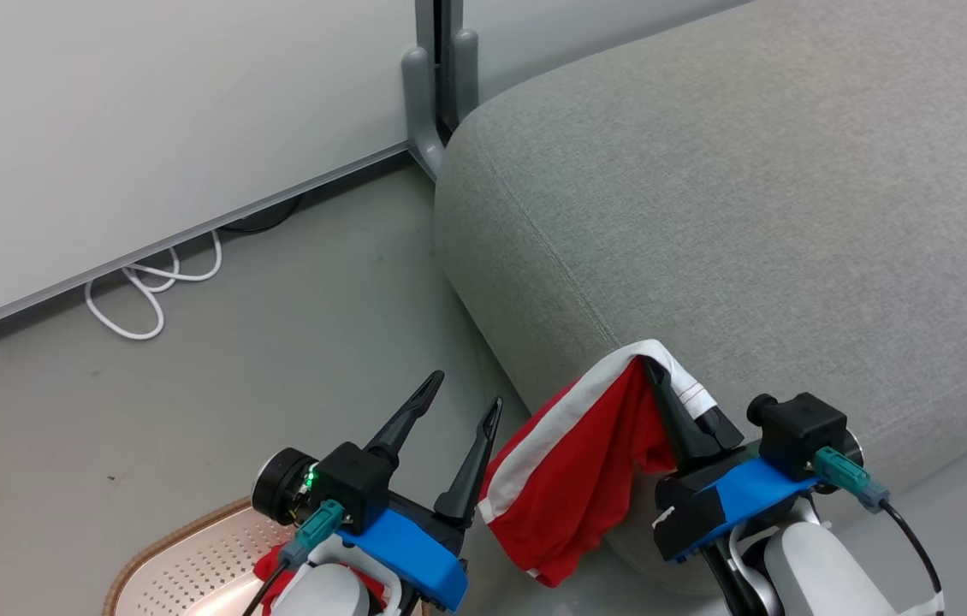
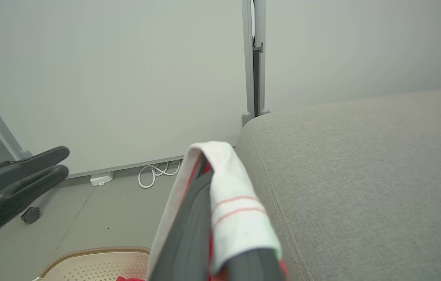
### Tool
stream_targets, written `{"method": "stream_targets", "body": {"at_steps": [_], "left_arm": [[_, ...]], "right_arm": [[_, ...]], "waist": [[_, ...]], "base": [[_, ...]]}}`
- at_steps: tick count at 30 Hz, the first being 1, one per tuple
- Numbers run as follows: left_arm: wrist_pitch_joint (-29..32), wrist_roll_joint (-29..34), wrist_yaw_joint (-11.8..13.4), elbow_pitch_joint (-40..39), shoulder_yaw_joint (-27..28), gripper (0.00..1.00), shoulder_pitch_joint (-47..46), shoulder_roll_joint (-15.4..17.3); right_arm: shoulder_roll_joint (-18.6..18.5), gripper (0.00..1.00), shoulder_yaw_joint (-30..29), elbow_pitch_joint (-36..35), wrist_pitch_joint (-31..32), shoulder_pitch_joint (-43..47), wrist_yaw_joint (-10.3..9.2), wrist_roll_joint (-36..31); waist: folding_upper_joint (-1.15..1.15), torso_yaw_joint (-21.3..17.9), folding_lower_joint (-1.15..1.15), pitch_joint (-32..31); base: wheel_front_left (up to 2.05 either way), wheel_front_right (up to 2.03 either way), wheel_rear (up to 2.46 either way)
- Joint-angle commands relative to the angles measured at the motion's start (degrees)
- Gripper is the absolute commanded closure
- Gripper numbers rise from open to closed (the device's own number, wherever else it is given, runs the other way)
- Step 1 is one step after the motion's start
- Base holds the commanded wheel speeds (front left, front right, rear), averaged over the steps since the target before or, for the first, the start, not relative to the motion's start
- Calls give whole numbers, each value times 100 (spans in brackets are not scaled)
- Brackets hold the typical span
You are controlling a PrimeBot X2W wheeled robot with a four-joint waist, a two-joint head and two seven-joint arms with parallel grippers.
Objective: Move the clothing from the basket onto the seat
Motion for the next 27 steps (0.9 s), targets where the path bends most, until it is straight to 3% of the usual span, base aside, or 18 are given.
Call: {"method": "stream_targets", "body": {"at_steps": [1,11,27], "left_arm": [[-27,13,-10,-22,27,0,-130,45],[-27,1,-10,18,5,0,-120,70],[-27,-38,-11,29,-69,0,-142,150]], "right_arm": [[-3,100,22,16,-38,-76,3,47],[-2,100,37,72,-105,-80,3,101],[-3,100,47,118,-159,-125,3,154]], "waist": [[0,-170,0,57],[0,-528,0,103],[0,-478,0,140]], "base": [[0,0,0],[0,0,0],[0,0,0]]}}
